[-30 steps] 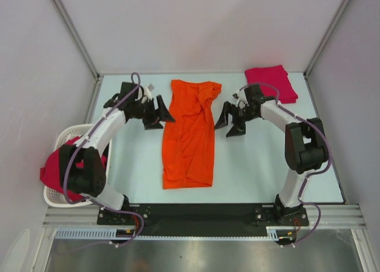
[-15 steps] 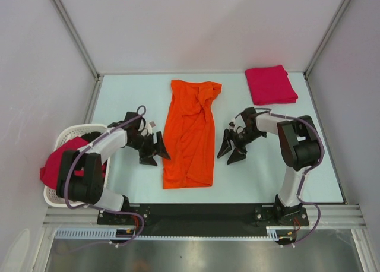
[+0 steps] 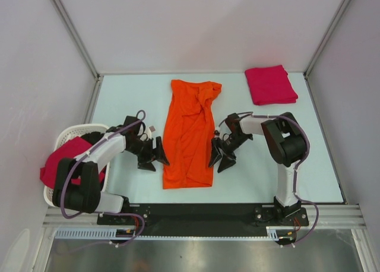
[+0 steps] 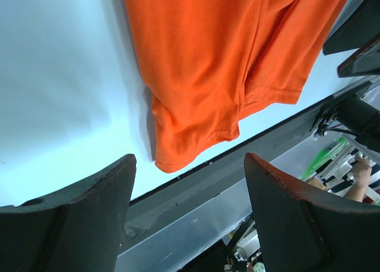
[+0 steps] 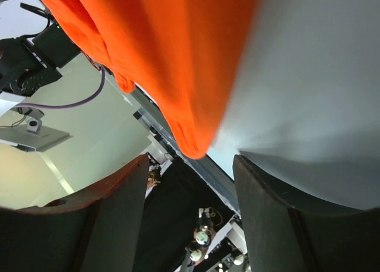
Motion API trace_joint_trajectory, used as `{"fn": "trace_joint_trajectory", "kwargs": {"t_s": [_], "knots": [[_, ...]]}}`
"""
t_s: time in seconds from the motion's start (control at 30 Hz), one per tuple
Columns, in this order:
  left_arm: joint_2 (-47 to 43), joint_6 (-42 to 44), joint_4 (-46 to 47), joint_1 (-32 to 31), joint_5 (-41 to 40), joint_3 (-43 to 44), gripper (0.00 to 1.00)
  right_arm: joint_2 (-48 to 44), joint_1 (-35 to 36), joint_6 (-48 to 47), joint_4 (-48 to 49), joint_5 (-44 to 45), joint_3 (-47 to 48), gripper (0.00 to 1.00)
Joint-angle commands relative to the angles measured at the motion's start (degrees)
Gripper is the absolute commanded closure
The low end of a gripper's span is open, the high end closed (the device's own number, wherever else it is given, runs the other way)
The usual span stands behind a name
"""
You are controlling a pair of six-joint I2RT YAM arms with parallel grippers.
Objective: Fold and stack the t-shirts
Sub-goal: Rotate the tshirt 90 degrees
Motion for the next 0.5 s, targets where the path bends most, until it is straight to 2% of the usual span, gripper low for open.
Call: {"fn": "trace_joint_trajectory", "kwargs": {"t_s": [0.0,0.1,0.17,0.2,0.23,0.27,0.3,0.33,0.37,0.4,0.47], "knots": [[-2.03,-0.23,0.22,-0.62,0.42,1.23,0.20,3.98,3.47,3.68,2.41,1.84,1.54,0.37],[-1.77,-0.58,0.39,-1.58,0.42,2.46,0.22,6.60,6.20,3.51,1.62,1.58,4.17,0.45],[-0.37,-0.41,0.39,-3.50,0.08,3.25,0.28,7.67,7.69,3.16,1.18,0.97,4.70,0.49],[0.42,-0.32,0.57,-4.39,-0.01,3.43,0.32,8.11,7.96,3.07,1.27,0.36,4.71,0.55],[1.39,-0.14,0.57,-5.27,-0.10,3.69,0.45,8.20,8.22,3.16,1.18,0.35,4.79,0.59],[3.49,-0.05,0.74,-7.28,-0.36,4.04,0.54,8.20,8.49,3.07,1.01,0.35,4.88,0.62],[4.64,-0.14,1.18,-8.34,-0.80,4.14,0.64,7.94,8.66,2.98,0.92,0.18,4.88,0.69],[5.69,-0.40,1.71,-9.22,-1.15,4.48,0.90,7.76,8.75,2.90,0.48,0.09,4.88,0.73],[7.01,-0.40,2.06,-10.97,-1.59,4.66,0.99,7.50,8.75,2.72,-0.04,0.26,4.97,0.78],[8.85,-0.58,2.41,-11.77,-1.60,4.75,1.00,7.24,8.75,2.20,-0.66,0.70,5.06,0.88],[10.62,-0.84,3.64,-13.44,-1.51,5.36,1.00,6.36,8.67,1.23,-2.76,1.57,5.06,0.95]]}}
